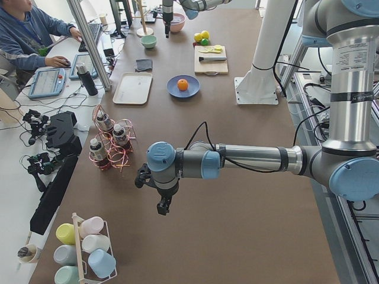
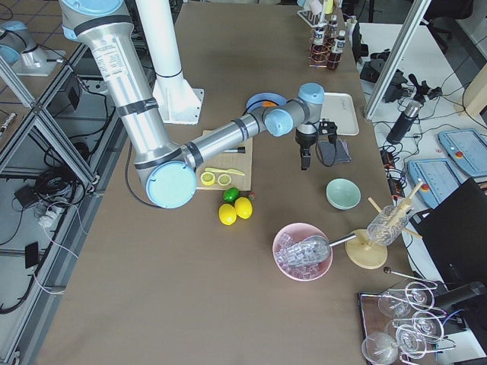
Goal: Pick orange to plate
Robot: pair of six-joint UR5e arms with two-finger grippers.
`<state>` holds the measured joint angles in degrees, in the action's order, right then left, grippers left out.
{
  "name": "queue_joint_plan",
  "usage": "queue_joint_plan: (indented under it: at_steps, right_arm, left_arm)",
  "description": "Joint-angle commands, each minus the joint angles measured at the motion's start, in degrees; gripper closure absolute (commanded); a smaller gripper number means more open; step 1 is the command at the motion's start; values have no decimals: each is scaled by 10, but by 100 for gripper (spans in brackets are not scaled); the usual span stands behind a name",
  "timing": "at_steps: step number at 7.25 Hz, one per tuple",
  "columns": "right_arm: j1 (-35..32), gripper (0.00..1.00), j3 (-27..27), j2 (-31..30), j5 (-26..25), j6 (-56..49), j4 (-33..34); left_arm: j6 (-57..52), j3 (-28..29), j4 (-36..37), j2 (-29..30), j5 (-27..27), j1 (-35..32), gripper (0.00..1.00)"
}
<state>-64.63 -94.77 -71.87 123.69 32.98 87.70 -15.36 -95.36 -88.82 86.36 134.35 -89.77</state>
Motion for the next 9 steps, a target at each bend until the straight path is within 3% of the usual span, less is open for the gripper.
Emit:
queue_joint_plan:
  at_steps: [1, 3, 4, 6, 9]
  right_arm:
    - [-115, 0, -1, -90, 36, -204, 1]
    - [-212, 0, 5, -157, 35, -353, 2]
    - [-244, 0, 5, -184, 36, -377, 1]
    - [-257, 0, 6, -229, 33, -374, -5]
    - [-257, 0, 25, -245, 37, -371, -4]
  left_arm:
    - [0, -2, 0, 0, 2, 0, 2]
    - [0, -2, 0, 1, 3, 0, 2]
    - [0, -2, 0, 2, 3, 0, 2]
    - [0, -1, -1, 2, 3, 0, 2]
    - [5, 1, -1, 2, 3, 0, 2]
